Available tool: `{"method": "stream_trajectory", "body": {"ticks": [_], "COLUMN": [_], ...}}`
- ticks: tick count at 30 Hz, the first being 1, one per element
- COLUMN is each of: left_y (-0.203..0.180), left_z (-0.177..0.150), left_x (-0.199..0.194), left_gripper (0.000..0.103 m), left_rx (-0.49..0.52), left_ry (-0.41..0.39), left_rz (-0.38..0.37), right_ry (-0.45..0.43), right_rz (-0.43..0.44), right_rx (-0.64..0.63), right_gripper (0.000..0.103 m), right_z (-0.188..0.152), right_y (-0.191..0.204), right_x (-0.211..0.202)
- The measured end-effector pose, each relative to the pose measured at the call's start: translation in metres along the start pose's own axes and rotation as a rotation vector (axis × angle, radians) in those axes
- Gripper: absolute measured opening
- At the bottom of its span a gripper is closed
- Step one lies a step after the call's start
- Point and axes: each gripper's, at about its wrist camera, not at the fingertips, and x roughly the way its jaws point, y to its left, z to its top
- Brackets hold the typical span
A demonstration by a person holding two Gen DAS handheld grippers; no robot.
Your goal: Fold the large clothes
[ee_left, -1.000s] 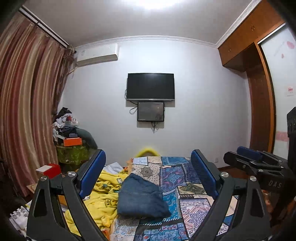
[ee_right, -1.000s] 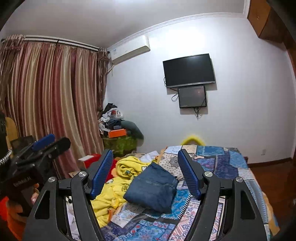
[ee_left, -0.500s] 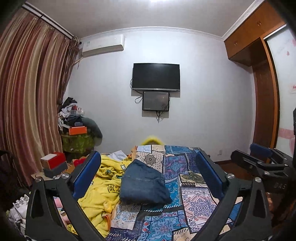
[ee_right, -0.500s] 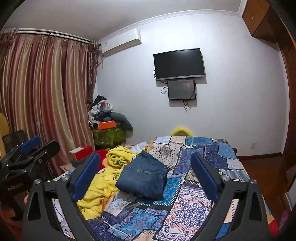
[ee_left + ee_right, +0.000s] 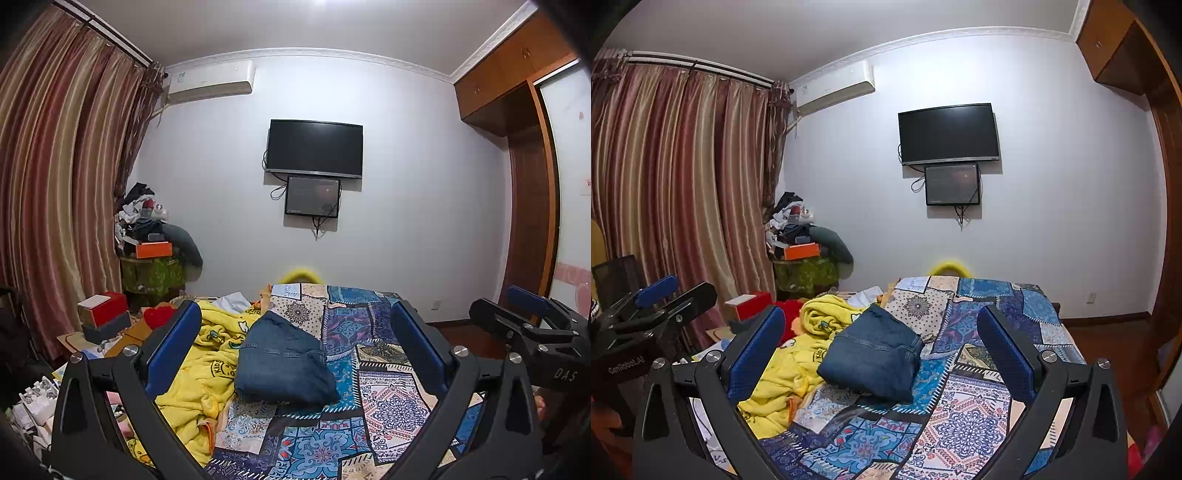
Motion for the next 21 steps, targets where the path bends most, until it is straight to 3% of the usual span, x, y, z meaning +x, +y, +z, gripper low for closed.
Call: {"method": "stream_trajectory", "body": {"ticks": [21], "left_y": [-0.0002], "left_z": [-0.0021], "left_x": [0.0011], "left_gripper": [0.103], "left_rx": [0.021], "left_ry": [-0.008], "left_rz": [-0.013], "right_ry": [0.009], "right_rz": [0.004], "right_rx": [-0.004], "right_gripper": [0.103], "right_z": [0.0013], "right_y": [-0.0028], "right_x": [-0.0047]}}
